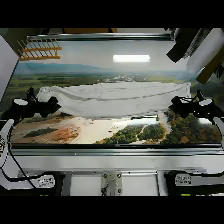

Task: Fold the clothes and pants, and hang the long-sleeved shirts on hangers.

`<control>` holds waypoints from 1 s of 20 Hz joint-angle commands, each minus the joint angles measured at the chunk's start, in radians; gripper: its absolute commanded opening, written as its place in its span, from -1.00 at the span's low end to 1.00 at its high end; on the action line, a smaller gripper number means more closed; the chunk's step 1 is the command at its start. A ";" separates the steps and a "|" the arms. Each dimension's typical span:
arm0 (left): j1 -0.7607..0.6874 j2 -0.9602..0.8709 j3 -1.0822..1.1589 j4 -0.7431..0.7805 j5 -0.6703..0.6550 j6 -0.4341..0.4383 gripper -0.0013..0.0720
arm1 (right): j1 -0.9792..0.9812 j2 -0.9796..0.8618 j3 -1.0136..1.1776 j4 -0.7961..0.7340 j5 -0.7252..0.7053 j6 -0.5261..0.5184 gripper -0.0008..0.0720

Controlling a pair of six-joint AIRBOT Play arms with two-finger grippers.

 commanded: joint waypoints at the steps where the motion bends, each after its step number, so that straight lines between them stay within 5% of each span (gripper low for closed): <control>1: 0.034 -0.001 0.127 0.089 -0.136 0.018 -0.90 | -0.006 0.055 0.020 -0.074 0.035 0.002 -0.92; 4: 0.092 0.002 0.186 0.139 -0.277 0.019 -0.90 | -0.005 0.137 0.020 -0.256 0.143 0.051 -0.92; 9: 0.158 0.145 0.034 0.261 -0.300 0.023 -0.90 | -0.005 0.287 -0.080 -0.463 0.305 0.058 -0.92; 17: 0.271 0.459 -0.309 0.447 -0.364 0.041 -0.90 | -0.005 0.603 -0.364 -0.472 0.423 0.058 -0.91; 18: 0.270 0.491 -0.323 0.447 -0.364 0.041 -0.50 | -0.005 0.613 -0.365 -0.472 0.435 0.057 -0.87; 19: 0.267 0.516 -0.323 0.444 -0.365 0.039 0.27 | -0.005 0.617 -0.362 -0.472 0.444 0.053 -0.46; 20: 0.260 0.539 -0.311 0.444 -0.366 0.030 0.59 | -0.006 0.618 -0.349 -0.472 0.463 0.053 0.56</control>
